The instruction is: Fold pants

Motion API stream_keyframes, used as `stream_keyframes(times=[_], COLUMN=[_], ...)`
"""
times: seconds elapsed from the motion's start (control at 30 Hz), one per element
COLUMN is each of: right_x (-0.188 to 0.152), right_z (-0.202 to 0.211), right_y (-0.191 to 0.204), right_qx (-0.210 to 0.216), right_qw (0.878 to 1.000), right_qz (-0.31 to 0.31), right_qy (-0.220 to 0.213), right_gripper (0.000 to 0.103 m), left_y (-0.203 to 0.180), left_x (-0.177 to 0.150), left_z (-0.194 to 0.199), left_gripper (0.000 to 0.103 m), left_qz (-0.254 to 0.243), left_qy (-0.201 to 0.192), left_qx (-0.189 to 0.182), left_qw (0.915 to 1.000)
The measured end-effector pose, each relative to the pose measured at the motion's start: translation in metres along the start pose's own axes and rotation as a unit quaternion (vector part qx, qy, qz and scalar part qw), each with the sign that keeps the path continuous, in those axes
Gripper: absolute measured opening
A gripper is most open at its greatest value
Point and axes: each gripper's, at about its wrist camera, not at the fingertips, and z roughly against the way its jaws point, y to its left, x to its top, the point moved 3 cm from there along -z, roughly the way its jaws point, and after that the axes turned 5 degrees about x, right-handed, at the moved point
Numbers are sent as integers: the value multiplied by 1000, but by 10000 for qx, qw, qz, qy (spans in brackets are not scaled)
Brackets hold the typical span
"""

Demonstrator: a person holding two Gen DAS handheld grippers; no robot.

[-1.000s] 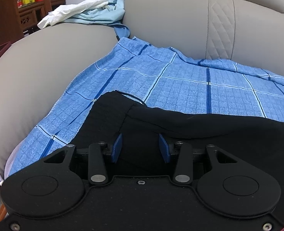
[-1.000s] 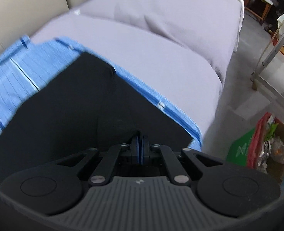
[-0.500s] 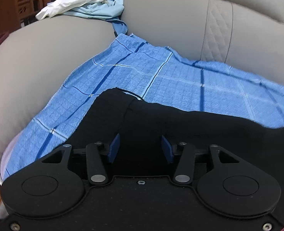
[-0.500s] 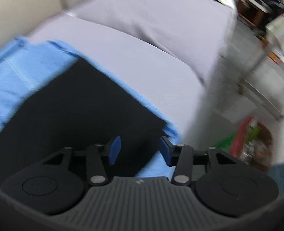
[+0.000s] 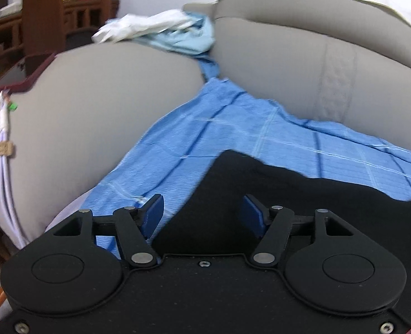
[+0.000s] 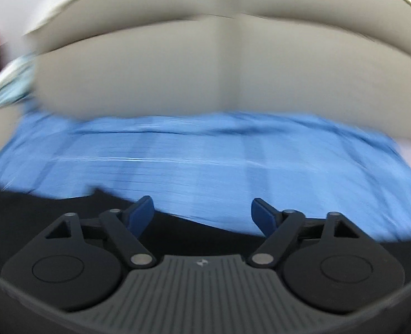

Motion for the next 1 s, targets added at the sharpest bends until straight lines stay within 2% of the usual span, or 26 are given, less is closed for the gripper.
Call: stream_keyframes(times=[0.07,0.13,0.17,0.23,0.4,0.5,0.63,0.7,0.83,0.93,1.0], right_x=[1,1,1,-1,-12,-27,-35,-33,-33,-30,-30], right_z=[-21,-38,-48,-60,-84,-104,-107,-108,-107,-110,-110], right_y=[39,64,74,85,88,91,91,93,95,97,99], right_qx=[382,560,611,681,529,173,158,181,284,406,460], right_qw=[9986,9973,9970,9968,9983,9986,9988,9985,9976,9966,9958], right_qz=[361,466,457,379,205,417,462,511,619,695,779], right_qy=[1,101,146,180,111,263,91,111,127,148,151], right_gripper=[89,90,90,90,90,91,95,91,88,84,79], left_y=[10,17,18,18,4,-3,-6,-5,-15,-22,-25], left_x=[4,13,18,26,30,27,18,15,11,10,11], left_z=[-8,-16,-20,-30,-62,-73,-92,-95,-96,-94,-91], left_gripper=[63,66,74,78,81,89,93,96,101,99,87], left_qz=[136,214,204,136,-263,-305,-103,-60,-460,-664,-658], left_qy=[49,16,2,42,295,455,915,887,834,792,725], left_qx=[-38,-204,-306,-472,-692,-1008,-1314,-1405,-1408,-1448,-1543], left_qw=[9999,9996,9993,9988,9968,9934,9870,9861,9854,9841,9832])
